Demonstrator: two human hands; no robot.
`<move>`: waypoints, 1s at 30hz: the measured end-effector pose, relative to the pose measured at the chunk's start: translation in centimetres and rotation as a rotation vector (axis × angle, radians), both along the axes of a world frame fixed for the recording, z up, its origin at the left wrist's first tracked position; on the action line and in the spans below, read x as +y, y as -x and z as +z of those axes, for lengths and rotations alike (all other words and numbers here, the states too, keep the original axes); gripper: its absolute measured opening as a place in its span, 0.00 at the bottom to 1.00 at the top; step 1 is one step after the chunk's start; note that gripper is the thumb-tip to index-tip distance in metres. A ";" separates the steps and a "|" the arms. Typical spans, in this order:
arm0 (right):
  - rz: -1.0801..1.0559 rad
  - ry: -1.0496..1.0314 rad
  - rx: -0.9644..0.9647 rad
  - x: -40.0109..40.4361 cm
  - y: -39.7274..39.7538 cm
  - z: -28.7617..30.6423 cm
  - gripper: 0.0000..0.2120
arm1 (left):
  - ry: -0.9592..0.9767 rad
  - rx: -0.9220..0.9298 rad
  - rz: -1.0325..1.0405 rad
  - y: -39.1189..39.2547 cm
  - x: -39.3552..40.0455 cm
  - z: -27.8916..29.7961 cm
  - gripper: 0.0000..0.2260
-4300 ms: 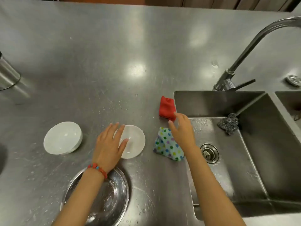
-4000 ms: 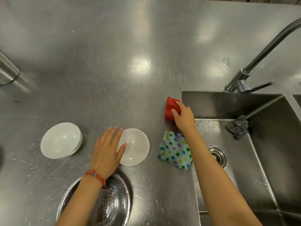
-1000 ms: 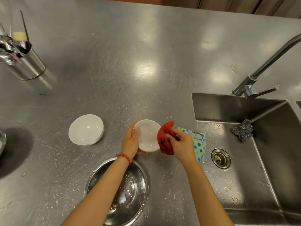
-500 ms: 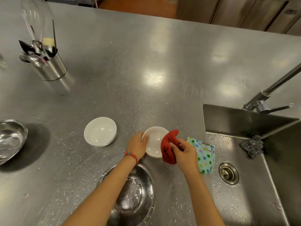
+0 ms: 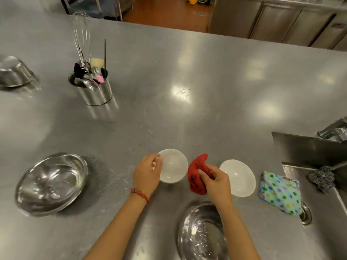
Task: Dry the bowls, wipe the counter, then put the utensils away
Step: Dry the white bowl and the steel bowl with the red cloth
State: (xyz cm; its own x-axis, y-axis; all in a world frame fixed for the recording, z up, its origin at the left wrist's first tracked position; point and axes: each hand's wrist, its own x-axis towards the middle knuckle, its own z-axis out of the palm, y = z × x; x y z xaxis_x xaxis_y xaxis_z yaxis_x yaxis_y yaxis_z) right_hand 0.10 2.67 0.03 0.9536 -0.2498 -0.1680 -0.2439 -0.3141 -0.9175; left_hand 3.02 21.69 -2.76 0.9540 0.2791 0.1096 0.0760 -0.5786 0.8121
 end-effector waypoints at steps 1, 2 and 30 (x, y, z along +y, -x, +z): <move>0.003 -0.001 0.002 0.9 -0.1 -0.1 0.09 | -0.005 0.006 0.024 -0.1 1.0 -0.4 0.06; 0.012 0.002 0.005 1.6 0.0 -0.1 0.08 | -0.011 0.026 0.047 -0.3 1.7 -0.8 0.08; 0.112 0.342 0.027 6.6 -2.2 -1.3 0.15 | 0.704 0.311 -0.248 -0.2 0.2 -2.4 0.12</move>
